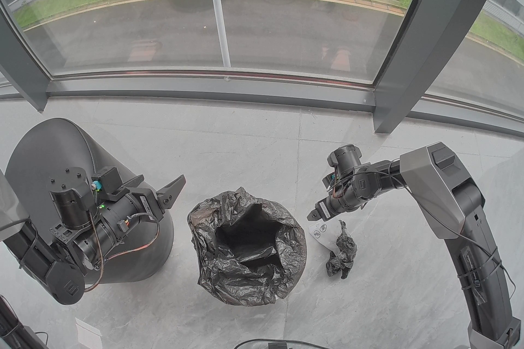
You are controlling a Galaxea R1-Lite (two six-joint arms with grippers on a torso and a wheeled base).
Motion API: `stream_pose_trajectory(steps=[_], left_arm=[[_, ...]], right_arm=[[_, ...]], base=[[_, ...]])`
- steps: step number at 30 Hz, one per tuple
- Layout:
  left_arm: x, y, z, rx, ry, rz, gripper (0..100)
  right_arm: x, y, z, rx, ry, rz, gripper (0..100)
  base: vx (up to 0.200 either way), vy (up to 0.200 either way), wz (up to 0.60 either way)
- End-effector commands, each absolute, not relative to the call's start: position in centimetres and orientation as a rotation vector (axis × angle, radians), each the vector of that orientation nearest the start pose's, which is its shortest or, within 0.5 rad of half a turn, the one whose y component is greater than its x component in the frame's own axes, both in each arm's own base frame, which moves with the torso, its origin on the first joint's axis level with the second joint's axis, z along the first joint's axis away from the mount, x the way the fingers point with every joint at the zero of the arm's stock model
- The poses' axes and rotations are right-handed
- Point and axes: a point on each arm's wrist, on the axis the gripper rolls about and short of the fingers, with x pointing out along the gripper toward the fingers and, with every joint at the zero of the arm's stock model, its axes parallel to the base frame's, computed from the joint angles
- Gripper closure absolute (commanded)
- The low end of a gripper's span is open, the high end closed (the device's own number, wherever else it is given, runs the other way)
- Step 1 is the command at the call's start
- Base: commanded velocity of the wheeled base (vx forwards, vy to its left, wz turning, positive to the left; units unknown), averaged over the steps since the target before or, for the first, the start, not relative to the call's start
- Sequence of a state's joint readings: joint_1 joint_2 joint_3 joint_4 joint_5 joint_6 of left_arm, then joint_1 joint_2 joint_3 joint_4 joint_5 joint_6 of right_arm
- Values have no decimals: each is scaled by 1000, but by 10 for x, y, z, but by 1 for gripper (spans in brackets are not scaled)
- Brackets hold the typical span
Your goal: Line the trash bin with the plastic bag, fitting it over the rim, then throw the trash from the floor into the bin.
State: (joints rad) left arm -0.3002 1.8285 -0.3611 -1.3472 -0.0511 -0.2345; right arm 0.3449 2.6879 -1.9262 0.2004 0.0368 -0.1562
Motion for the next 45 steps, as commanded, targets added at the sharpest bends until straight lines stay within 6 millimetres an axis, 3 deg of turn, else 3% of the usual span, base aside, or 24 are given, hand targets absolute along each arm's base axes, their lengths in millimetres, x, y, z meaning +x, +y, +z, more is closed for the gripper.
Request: stream_pose_trajectory(steps=[1, 6, 11, 17, 29, 30, 45], left_arm=[[261, -82, 108, -215, 172, -334, 0], [261, -82, 107, -215, 178, -333, 0], [262, -82, 105, -214, 184, -332, 0], [263, -82, 102, -213, 195, -329, 0], [263, -83, 101, -213, 198, -329, 0], [263, -83, 101, -214, 196, -329, 0], [263, -83, 102, -214, 192, -329, 0]], right_arm=[[481, 173, -22, -287, 929, 429, 0], [484, 171, -28, -282, 946, 423, 0], [480, 164, -56, -262, 1049, 397, 0], [471, 159, -76, -260, 1168, 384, 0], [470, 157, -86, -187, 1202, 327, 0], [470, 157, -86, -183, 1202, 324, 100], [470, 156, -85, -171, 1203, 314, 100]], base=[[0, 0, 0], [0, 0, 0], [0, 0, 0], [0, 0, 0], [0, 0, 0], [0, 0, 0], [0, 0, 0]])
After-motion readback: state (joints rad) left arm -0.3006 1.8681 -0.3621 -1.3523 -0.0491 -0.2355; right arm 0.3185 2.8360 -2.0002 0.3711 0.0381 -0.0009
